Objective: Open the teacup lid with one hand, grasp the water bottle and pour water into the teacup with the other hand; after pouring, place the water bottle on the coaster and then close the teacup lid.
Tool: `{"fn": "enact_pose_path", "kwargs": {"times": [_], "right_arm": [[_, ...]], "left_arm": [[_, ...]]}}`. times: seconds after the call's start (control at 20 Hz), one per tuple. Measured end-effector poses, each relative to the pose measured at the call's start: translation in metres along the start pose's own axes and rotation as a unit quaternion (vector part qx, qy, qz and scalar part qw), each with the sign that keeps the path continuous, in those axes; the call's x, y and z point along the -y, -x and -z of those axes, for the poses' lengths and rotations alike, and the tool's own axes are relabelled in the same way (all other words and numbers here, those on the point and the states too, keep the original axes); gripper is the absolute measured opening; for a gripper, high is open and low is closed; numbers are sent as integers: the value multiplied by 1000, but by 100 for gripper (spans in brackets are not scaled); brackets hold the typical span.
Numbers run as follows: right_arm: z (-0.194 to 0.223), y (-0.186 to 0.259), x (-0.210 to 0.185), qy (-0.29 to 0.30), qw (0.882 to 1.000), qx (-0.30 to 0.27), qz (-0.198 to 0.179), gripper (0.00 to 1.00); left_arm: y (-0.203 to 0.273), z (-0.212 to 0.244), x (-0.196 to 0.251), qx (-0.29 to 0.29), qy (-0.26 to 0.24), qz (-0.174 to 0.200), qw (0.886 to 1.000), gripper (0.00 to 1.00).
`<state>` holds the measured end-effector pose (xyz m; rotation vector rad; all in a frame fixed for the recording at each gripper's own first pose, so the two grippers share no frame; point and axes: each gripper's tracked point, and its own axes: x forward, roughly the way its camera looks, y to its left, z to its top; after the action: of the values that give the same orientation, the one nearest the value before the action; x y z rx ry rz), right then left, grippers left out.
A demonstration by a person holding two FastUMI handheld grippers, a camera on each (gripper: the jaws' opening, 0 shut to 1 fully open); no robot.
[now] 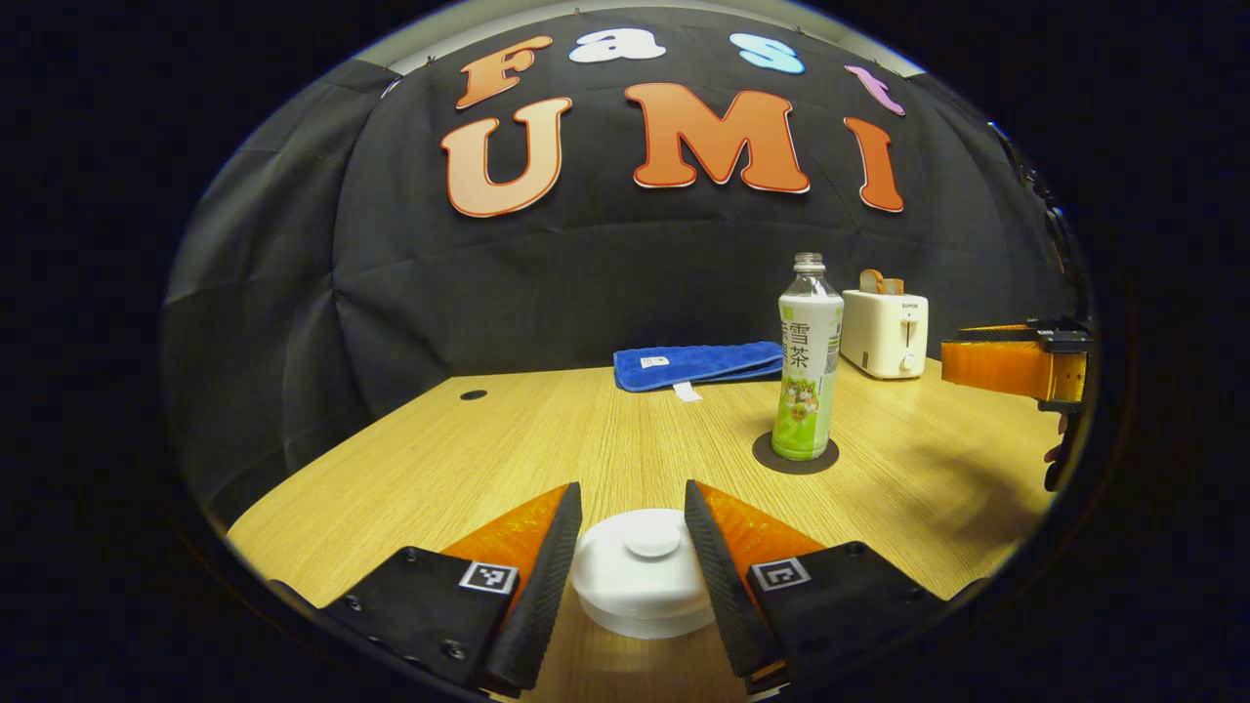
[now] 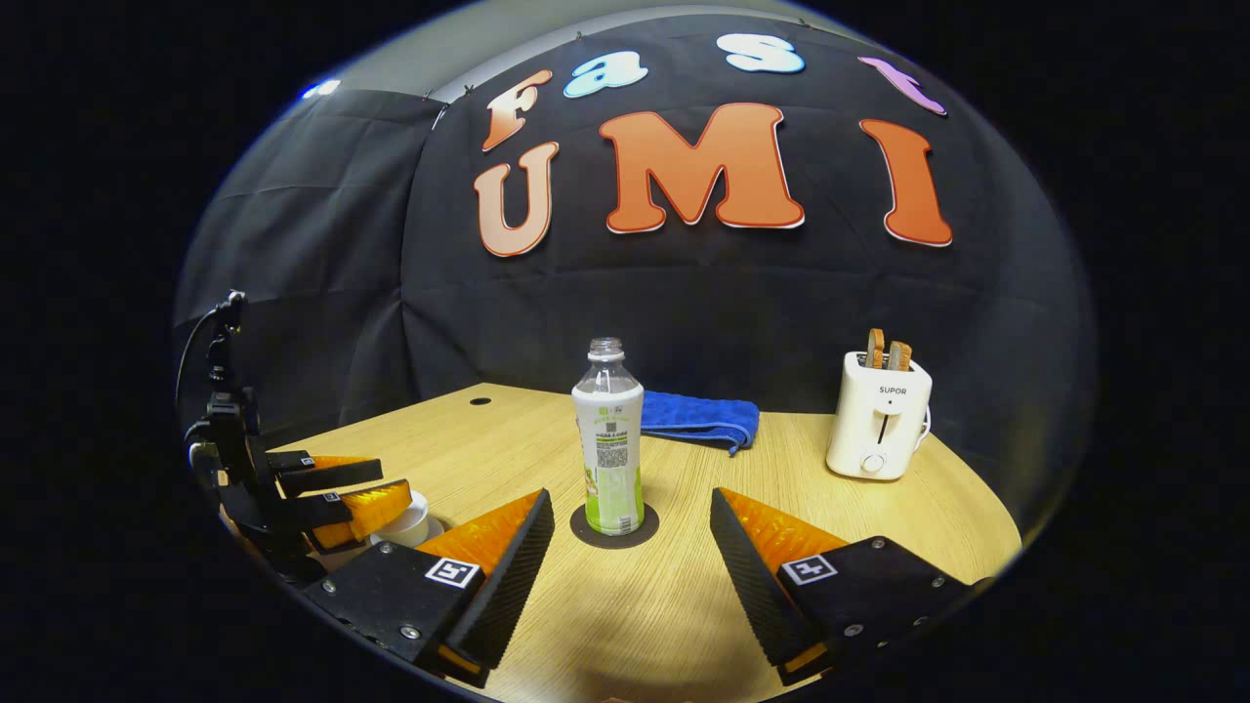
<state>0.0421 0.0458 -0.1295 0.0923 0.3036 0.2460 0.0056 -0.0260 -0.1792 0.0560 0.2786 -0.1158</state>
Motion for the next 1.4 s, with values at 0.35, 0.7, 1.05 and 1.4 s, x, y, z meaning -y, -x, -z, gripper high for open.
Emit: {"fn": "enact_pose_path", "kwargs": {"times": [0.35,0.7,1.05,1.4], "right_arm": [[-37,22,-5,31,998,44,16,96],[-69,38,-16,55,994,88,27,97],[-90,57,-14,44,989,134,43,97],[-90,67,-4,27,987,146,56,97]], "left_arm": [[18,-77,-9,69,35,-1,997,86],[29,-142,2,122,57,0,991,92],[38,-156,8,147,71,6,987,96],[44,-149,9,149,66,4,987,94]]}}
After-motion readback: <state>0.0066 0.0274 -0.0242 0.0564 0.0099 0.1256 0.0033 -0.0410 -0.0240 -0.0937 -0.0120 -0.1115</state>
